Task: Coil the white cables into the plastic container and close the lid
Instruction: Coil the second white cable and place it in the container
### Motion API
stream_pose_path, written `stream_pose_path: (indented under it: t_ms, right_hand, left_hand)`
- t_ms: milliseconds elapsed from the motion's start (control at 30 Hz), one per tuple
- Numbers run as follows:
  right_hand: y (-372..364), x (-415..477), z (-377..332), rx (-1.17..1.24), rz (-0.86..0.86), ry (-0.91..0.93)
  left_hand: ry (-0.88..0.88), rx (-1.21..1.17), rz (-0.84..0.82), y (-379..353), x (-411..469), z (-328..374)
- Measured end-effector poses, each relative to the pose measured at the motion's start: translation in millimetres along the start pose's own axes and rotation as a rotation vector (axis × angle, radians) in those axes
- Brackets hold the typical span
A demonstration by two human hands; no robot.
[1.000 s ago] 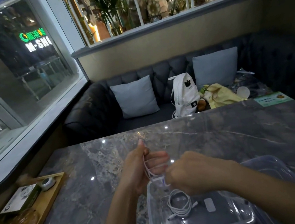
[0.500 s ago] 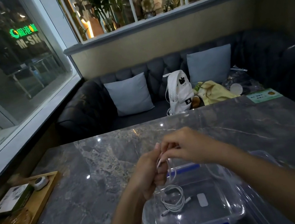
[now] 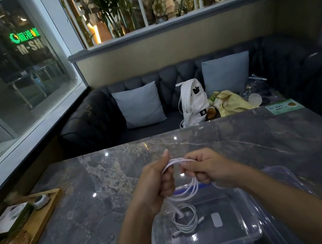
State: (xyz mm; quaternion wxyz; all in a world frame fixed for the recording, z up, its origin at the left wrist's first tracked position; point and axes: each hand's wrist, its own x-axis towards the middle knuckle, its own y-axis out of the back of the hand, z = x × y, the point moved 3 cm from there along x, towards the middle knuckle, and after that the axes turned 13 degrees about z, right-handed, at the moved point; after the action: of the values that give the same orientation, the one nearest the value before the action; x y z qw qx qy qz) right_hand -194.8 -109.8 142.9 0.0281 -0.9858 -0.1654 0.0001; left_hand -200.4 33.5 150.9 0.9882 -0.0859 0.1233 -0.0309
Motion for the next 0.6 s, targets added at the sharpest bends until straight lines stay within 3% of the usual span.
stream_pose_path:
  t_ms: [100,300,400,500,600]
  right_hand:
    - [0,0,2,0.207,0.058,-0.045]
    - [-2,-4,12,0.311,0.191,-0.197]
    - [1,-7,13,0.271,0.224,-0.176]
    - [12,-12,10,-0.008,0.280,-0.095]
    - [26,-17,7,-0.638,0.242,-0.026]
  left_hand:
    - [-0.112,-0.154,0.085,-2,1,0]
    - [-0.221,0.075,0.282,-6,2,-5]
    - [-0.286,0.101,0.305,-8,2,-6]
    - [-0.315,0.129,0.336,-5,2,-6]
    - [-0.275,0.099,0.426,3,8,-6]
